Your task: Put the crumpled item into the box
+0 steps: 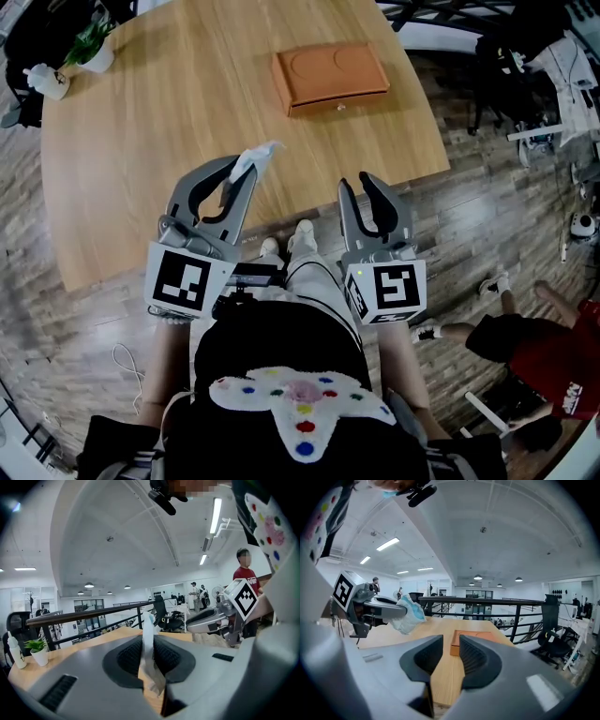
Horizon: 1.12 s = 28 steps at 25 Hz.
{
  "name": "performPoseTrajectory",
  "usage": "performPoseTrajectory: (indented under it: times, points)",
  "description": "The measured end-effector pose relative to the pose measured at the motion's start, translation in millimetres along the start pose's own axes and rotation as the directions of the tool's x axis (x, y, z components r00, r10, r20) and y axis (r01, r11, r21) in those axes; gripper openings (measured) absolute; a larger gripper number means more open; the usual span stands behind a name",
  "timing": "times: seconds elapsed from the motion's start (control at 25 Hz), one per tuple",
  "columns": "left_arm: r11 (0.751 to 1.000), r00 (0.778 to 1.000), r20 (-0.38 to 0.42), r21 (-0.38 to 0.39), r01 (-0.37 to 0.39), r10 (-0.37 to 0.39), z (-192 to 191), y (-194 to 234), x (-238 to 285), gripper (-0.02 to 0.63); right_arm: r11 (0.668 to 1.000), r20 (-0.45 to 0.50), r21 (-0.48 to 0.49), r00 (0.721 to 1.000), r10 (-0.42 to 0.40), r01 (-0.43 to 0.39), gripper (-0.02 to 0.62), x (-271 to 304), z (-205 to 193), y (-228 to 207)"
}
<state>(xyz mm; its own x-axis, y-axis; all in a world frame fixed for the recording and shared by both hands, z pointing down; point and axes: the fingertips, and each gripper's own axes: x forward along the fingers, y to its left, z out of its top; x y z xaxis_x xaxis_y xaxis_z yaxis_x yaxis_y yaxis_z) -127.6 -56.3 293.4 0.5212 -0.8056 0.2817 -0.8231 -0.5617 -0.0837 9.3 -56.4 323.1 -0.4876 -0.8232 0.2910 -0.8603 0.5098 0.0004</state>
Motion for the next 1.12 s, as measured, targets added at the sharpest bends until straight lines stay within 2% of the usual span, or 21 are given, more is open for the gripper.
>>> performPoseTrajectory:
  times: [1.12]
  points:
    - [0.987, 0.988, -0.069, -0.065, -0.144, 0.139, -9, 31, 59, 0.051, 0.995, -0.109, -0.031, 0.99, 0.092, -0.096, 0.103, 104, -43, -69]
